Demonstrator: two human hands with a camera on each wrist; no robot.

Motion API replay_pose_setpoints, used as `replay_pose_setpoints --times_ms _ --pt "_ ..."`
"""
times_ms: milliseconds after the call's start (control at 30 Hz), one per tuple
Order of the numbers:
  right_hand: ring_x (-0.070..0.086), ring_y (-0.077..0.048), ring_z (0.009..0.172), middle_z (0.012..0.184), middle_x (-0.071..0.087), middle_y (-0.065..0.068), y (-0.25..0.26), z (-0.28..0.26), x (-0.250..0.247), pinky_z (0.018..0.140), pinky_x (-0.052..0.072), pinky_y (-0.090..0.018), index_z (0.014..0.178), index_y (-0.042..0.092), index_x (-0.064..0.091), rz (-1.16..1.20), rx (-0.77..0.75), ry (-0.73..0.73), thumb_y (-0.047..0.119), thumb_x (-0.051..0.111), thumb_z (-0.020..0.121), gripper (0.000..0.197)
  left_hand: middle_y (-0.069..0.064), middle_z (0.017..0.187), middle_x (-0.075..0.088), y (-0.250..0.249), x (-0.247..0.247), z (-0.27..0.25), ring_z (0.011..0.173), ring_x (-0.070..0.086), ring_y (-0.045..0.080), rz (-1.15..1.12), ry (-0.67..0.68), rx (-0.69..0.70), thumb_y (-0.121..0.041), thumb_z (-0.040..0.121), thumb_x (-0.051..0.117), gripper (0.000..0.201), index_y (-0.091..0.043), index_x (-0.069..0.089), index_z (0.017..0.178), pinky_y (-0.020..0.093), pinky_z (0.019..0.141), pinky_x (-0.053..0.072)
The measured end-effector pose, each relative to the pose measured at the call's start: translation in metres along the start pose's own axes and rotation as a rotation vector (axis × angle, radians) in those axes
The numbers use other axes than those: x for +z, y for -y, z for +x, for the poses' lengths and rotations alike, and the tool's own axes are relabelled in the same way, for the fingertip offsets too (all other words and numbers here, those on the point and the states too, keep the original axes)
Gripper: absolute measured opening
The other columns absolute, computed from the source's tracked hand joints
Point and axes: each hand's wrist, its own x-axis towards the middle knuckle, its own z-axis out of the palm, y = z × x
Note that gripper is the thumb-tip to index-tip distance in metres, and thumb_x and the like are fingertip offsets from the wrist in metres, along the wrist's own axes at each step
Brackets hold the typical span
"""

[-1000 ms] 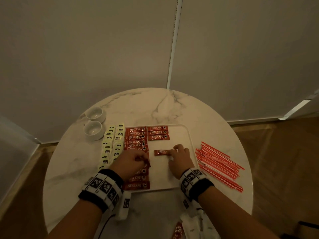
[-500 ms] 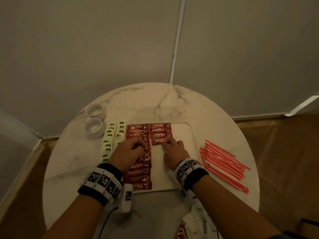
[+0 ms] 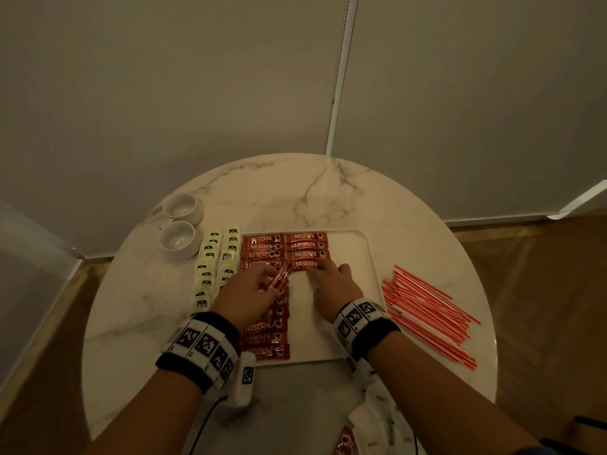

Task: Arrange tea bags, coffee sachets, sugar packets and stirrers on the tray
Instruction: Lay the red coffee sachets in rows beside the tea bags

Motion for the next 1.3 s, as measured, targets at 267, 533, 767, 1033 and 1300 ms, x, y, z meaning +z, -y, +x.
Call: replay_pose_setpoints --times_ms 267,533,767,1033,1300 --pt "0.059 -0.018 0.099 0.113 0.06 -0.004 0.002 -0.014 -0.017 0.082 0.047 -0.028 0.113 0.017 0.065 0.662 0.077 -0.253 0.029 0.048 0.098 0.026 -0.008 0.078 0.058 0.003 0.022 0.009 0.069 0.056 0.008 0.425 -0.026 0.109 -0.029 0.088 0.058 0.014 -0.029 0.047 0.08 0.027 0.065 0.049" --pt "0.06 -0.021 0.056 0.076 0.066 -0.015 -0.006 -0.023 -0.025 0.05 0.049 -0.029 0.087 0.007 0.054 1.158 0.183 -0.044 -0.004 0.063 0.083 0.014 -0.006 0.087 0.051 -0.008 0.048 0.012 0.079 0.054 0.015 0.694 0.03 0.265 -0.034 0.09 0.051 0.014 -0.025 0.042 0.085 0.032 0.074 0.05" --pt "0.059 -0.02 0.068 0.074 0.065 -0.003 -0.021 -0.006 -0.006 0.067 0.053 -0.037 0.075 0.019 0.058 0.914 0.304 -0.172 0.003 0.066 0.08 0.019 -0.005 0.108 0.049 0.005 0.065 0.01 0.101 0.043 0.014 0.636 -0.045 0.273 -0.041 0.088 0.05 0.023 -0.022 0.055 0.1 0.03 0.088 0.043" --pt "0.053 -0.015 0.1 0.113 0.05 -0.001 -0.021 -0.009 0.0 0.089 0.039 -0.022 0.099 0.017 0.07 0.587 0.239 -0.175 0.009 0.053 0.089 0.021 -0.002 0.14 0.036 -0.002 0.087 0.0 0.127 0.027 0.025 0.824 0.103 0.175 -0.035 0.086 0.042 0.048 -0.021 0.043 0.133 0.044 0.1 0.034" --pt "0.037 -0.023 0.122 0.141 0.036 0.0 -0.021 -0.027 0.009 0.107 0.033 -0.03 0.136 0.025 0.05 0.176 0.055 -0.058 0.012 0.044 0.092 0.047 0.0 0.148 0.025 -0.001 0.093 0.005 0.135 0.019 0.028 0.83 0.122 0.055 -0.04 0.085 0.043 0.067 -0.018 0.022 0.145 0.049 0.106 0.026"
